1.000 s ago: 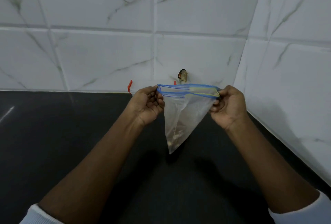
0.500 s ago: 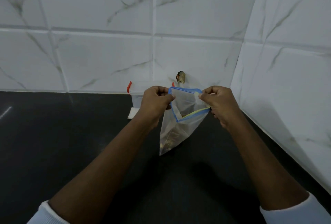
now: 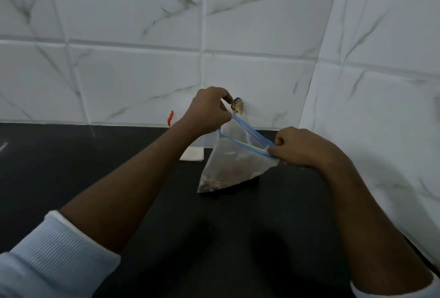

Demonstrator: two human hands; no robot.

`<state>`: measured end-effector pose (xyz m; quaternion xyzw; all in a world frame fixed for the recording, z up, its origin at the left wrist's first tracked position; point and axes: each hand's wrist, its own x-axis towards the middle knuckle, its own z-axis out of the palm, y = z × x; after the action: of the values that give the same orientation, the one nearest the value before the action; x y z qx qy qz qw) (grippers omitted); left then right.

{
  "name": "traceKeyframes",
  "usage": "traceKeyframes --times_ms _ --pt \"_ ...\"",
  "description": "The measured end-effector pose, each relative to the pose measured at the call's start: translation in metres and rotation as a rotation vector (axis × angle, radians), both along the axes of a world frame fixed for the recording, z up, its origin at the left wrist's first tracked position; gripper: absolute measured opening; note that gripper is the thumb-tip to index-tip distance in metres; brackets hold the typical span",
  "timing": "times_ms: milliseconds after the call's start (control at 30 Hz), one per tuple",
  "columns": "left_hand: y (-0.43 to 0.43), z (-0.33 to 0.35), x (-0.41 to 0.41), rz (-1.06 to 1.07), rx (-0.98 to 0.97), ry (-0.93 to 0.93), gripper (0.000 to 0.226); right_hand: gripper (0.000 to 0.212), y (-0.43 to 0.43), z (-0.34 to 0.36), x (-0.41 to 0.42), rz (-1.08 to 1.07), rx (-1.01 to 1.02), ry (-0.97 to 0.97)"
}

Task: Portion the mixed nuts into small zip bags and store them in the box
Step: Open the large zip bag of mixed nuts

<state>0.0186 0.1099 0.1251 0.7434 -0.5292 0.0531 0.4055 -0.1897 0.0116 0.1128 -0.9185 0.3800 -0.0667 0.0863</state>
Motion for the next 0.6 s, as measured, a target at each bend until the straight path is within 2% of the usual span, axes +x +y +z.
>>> traceKeyframes --times_ms 167,267,367,433,500,600 --pt "0.006 -0.004 -0.002 -0.023 -0.022 -0.096 0.036 0.036 -0.012 0.0 0.024 -0.06 -0.07 -0.079" --pt "0.012 -0.002 0.002 -0.059 -0.017 -0.131 0.039 0.051 -0.022 0.001 0.035 -0.095 -0.145 -0.113" --pt "0.015 0.0 0.005 -0.077 -0.01 -0.147 0.037 0.063 -0.024 0.009 0.048 0.061 -0.145 -0.167" --pt "0.016 0.0 0.005 -0.079 -0.009 -0.164 0.036 0.047 -0.025 0.014 0.058 0.181 -0.092 -0.18" --pt "0.016 0.0 0.007 -0.076 -0.008 -0.19 0.036 0.024 -0.028 0.015 0.064 0.197 -0.103 -0.232" --pt "0.019 0.001 0.012 -0.098 0.061 -0.196 0.041 0.017 -0.032 0.015 0.065 0.18 -0.085 -0.359"
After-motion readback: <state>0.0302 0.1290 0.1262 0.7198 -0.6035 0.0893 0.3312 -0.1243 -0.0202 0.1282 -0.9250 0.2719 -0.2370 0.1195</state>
